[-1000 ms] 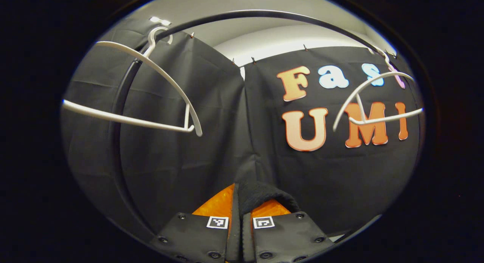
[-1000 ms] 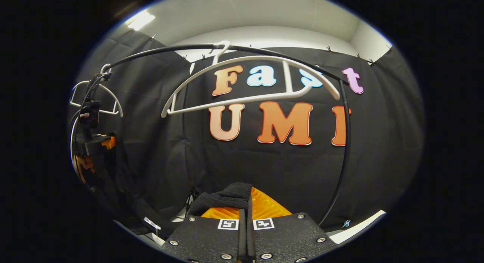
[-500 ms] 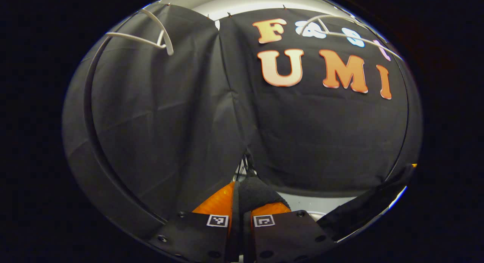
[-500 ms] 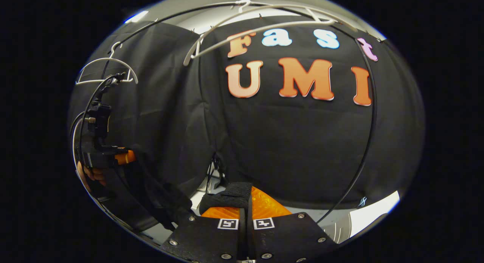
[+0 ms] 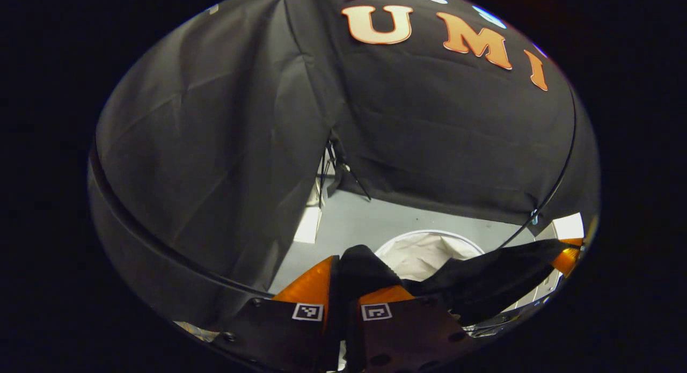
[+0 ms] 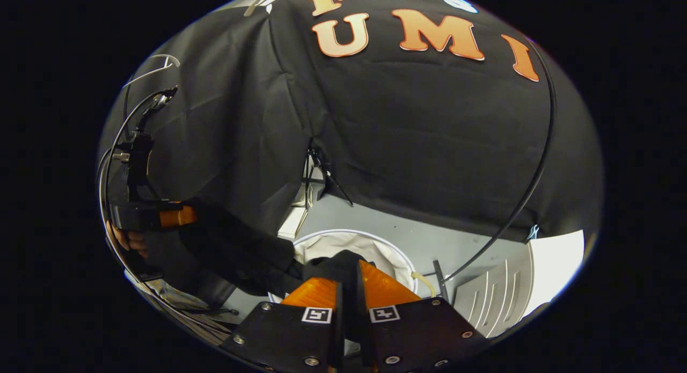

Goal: Grasp the clothes on the hanger with both hands and then place them into the laundry hamper below.

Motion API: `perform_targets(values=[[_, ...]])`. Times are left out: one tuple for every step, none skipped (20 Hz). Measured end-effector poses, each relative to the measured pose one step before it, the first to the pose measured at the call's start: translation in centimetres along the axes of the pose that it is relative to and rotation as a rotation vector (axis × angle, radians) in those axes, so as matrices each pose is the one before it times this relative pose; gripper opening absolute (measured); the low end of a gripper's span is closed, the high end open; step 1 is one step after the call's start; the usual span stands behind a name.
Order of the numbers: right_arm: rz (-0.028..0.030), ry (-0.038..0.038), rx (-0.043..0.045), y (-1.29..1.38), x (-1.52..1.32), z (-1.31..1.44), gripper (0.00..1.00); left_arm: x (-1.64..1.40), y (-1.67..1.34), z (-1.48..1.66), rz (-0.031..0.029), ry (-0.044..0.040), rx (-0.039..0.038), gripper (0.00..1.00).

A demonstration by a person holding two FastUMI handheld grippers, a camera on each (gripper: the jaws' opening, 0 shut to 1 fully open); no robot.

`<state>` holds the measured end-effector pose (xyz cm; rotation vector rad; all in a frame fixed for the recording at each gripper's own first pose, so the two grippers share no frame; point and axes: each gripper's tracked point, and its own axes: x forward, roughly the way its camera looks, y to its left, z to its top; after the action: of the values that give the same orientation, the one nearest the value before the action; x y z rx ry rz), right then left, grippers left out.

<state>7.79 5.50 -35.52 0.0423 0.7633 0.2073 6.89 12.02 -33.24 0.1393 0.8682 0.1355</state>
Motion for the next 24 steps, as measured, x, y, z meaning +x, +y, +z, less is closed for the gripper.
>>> perform_targets(values=[[0.00299,0.0031,0.00549,0.137,0.253,-0.172,0.12,0.178,0.112,-0.606,0.0043,0.01576,-0.00539,0.14],[0.0008,0.00007,0.00165,0.096,0.296,0.261,0.02,0.431,-0.035,-0.434,0.0,0.01638,-0.00024,0.17],[0.0012,0.00414,0.00151,0.029,0.042,-0.066,0.11,0.734,0.299,-0.92,-0.00119,0.02201,-0.0015,0.19],[0.00875,0.00659,0.00577,0.086,0.282,-0.079,0.11,0.235,-0.302,-0.754,-0.01416,0.0192,-0.00109,0.21],[0.00424,0.00499,0.00804,0.148,0.027,-0.056,0.12,0.033,-0.439,-0.528,-0.01679,0.01631,0.0053,0.38],[0.00684,0.00313,0.00727,0.159,0.09,-0.342,0.14,0.135,-0.149,-0.326,0.00017,0.00786,0.01626,0.47],[0.00202,0.00277,-0.00208,0.193,-0.245,0.261,0.29,0.04,0.005,-0.238,0.0081,-0.00293,0.01023,0.65],[-0.00209,0.00304,-0.00873,0.151,0.32,-0.033,0.34,-0.167,-0.099,0.459,0.00832,-0.01006,0.00656,0.82],[-0.00062,0.00554,-0.01227,0.089,-0.338,-0.248,0.44,-0.08,-0.073,0.292,0.00272,-0.00551,0.00176,1.0],[0.00044,0.00324,-0.00934,0.072,0.037,-0.384,0.48,-0.06,-0.062,0.397,0.00235,0.00011,-0.00082,1.0],[0.00249,0.00054,-0.00405,-0.085,-0.203,-0.269,0.53,-0.04,-0.095,0.046,0.00026,-0.00344,-0.00079,0.99],[0.00345,-0.00013,-0.00098,0.097,0.11,-0.072,0.55,-0.148,0.094,0.263,0.00228,-0.00601,0.00289,0.99],[0.00216,0.00159,-0.00012,0.206,0.01,-0.141,0.66,-0.035,-0.006,-0.233,0.00454,-0.00562,0.00519,0.99],[-0.00023,-0.00052,0.00218,0.063,0.009,0.061,0.72,-0.019,-0.012,0.074,0.00221,-0.00644,0.00524,0.99],[0.00039,-0.00036,0.00276,-0.096,0.212,0.025,0.81,-0.187,0.08,0.166,0.00063,-0.00482,0.00332,0.99],[-0.00058,0.00204,0.00285,-0.015,0.013,0.027,0.83,-0.137,-0.002,0.252,-0.00112,-0.00462,0.00072,0.99],[0.0014,0.00178,0.00204,-0.037,0.09,0.014,0.87,-0.092,0.067,-0.152,-0.00132,-0.00304,-0.00033,0.98],[-0.00133,-0.00409,0.00224,-0.027,-0.022,0.065,0.89,-0.049,-0.088,0.214,-0.00146,-0.00183,-0.00058,0.98],[-0.00207,-0.00323,0.00126,-0.044,-0.086,0.098,0.92,-0.024,0.045,0.09,-0.00121,-0.00206,-0.00111,0.99],[-0.00063,-0.00361,0.00155,-0.072,-0.033,0.038,0.92,-0.218,-0.014,0.224,-0.00154,-0.00854,-0.00033,0.99],[-0.00286,-0.00745,0.00322,-0.095,-0.296,0.305,0.93,-0.182,-0.007,0.229,0.00004,-0.00998,0.00109,0.99],[-0.0037,-0.00742,0.00443,0.009,-0.364,0.378,0.93,-0.339,-0.142,0.379,-0.00179,-0.01204,0.00204,0.99],[-0.00503,-0.01558,0.0047,-0.005,-0.413,0.701,0.93,-0.456,-0.073,0.665,-0.00208,-0.02043,-0.00029,0.99],[-0.00572,-0.02036,0.00567,-0.011,-0.494,0.791,0.93,-0.539,-0.126,0.98,-0.00643,-0.02767,-0.00408,0.99]])
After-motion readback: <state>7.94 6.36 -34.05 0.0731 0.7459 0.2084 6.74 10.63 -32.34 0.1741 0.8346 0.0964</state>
